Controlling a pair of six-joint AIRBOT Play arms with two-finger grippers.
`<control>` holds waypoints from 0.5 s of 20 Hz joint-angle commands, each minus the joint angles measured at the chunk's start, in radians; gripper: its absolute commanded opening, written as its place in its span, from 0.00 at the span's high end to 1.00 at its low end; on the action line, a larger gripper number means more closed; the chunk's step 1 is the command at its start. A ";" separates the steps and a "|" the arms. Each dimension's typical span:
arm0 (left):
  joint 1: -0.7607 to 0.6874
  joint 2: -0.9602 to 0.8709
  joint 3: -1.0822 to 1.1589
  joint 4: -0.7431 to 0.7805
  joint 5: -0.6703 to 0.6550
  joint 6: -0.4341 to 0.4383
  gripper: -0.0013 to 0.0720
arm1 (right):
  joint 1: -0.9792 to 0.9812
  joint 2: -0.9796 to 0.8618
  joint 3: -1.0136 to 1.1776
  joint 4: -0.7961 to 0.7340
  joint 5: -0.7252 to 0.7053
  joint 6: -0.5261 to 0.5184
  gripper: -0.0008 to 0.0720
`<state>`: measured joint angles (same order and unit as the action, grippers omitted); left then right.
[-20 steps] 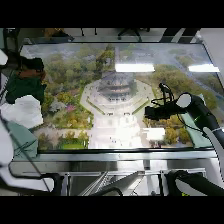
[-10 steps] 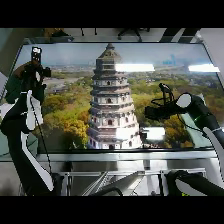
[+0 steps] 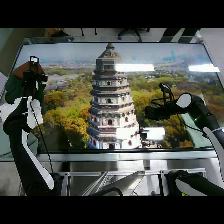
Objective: Fold the shirts.
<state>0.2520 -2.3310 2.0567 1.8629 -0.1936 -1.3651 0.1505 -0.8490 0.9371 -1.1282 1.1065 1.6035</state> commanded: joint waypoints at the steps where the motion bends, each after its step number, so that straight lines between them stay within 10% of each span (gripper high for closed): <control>1: 0.006 -0.004 0.027 0.003 -0.020 0.005 0.96 | 0.001 0.001 0.000 0.000 0.000 0.000 0.97; 10: -0.043 0.351 -0.044 0.000 -0.196 0.003 0.96 | 0.001 0.001 0.000 0.000 0.000 0.000 0.97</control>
<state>0.2176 -2.1014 2.0293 1.8652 -0.2867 -1.3617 0.1505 -0.8490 0.9371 -1.1282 1.1065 1.6039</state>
